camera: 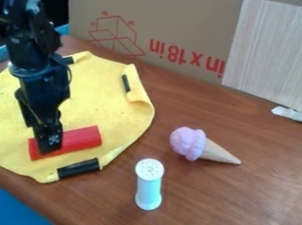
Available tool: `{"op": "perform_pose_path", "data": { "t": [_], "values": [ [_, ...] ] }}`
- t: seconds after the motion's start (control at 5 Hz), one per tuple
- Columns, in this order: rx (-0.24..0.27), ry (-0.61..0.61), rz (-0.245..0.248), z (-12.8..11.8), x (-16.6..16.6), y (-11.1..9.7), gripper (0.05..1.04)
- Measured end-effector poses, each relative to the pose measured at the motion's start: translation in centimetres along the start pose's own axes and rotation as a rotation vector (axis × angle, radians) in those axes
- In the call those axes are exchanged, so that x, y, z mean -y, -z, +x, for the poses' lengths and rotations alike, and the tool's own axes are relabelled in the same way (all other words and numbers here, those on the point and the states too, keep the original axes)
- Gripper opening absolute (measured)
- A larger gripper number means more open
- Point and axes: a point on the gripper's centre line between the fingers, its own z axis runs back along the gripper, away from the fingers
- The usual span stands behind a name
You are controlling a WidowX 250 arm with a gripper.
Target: Move the red rectangular block above the ice cream toy
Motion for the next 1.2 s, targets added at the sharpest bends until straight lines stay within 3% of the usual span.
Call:
{"op": "perform_pose_path", "data": {
  "t": [0.4, 0.6, 0.8, 1.0, 1.2],
  "values": [
    [-0.015, 0.009, 0.013, 0.8, 0.7, 1.0, 0.999],
    [-0.032, 0.009, 0.020, 0.9, 0.8, 1.8, 0.955],
    [-0.041, 0.013, 0.023, 1.0, 0.8, 2.2, 0.695],
    [-0.041, 0.016, 0.002, 1.2, 1.0, 2.1, 0.572],
    [-0.051, 0.023, -0.032, 1.2, 1.3, 1.8, 0.572]
  ]
}}
